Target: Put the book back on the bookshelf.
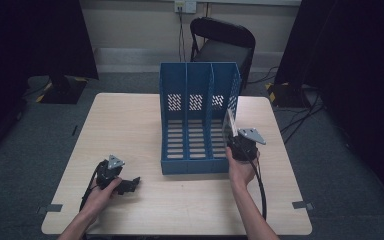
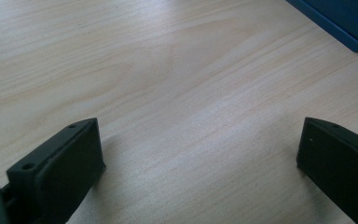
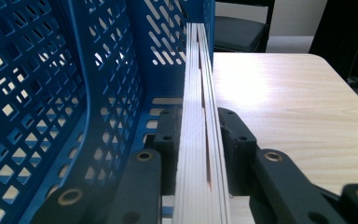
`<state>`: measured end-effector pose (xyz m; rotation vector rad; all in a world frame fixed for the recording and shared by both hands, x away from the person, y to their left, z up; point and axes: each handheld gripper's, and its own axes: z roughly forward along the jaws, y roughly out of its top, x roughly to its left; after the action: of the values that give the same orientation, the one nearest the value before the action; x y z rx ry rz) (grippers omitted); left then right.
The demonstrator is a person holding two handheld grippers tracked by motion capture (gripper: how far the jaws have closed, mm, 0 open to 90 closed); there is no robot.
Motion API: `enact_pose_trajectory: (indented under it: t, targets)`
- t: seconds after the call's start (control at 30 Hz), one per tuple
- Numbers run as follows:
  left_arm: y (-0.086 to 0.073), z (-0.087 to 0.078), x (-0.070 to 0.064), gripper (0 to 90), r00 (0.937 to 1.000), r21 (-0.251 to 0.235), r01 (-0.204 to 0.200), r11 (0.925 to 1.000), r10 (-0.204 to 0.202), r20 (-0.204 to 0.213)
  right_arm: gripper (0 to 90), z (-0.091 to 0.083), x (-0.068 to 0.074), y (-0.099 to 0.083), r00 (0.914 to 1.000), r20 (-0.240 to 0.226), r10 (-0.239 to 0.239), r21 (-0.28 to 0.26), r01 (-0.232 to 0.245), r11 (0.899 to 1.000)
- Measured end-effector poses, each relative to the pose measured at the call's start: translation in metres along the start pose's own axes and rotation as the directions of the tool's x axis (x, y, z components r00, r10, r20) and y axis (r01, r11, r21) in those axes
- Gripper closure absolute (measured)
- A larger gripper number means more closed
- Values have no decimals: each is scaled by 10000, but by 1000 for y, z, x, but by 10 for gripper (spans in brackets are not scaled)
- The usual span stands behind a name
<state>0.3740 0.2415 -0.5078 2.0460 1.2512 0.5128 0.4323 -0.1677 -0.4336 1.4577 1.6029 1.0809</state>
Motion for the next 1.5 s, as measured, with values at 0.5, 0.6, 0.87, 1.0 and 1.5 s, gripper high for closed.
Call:
enact_pose_trajectory:
  t: [0.5, 0.6, 0.87, 1.0, 1.5]
  targets:
    - [0, 0, 0, 0, 10000, 1, 0, 10000, 0, -1, 594, 3, -1, 0, 9995, -313, -65, 58, 67, 10000]
    - [0, 0, 0, 0, 10000, 0, 1, 10000, -1, -3, 580, 2, -1, 0, 9992, -386, -72, 65, 75, 10000]
    - [0, 0, 0, 0, 10000, 1, -1, 10000, 1, -4, 493, 1, -3, 1, 9987, -511, 54, 81, -50, 10000]
    - [0, 0, 0, 0, 10000, -9, 4, 10000, -4, 10, 449, 0, -5, 3, 9974, -725, 40, 99, -33, 9999]
    - [0, 0, 0, 0, 10000, -1, -20, 10000, 20, 30, 311, -14, -18, 7, 9827, -1852, 90, -10, -94, 10000]
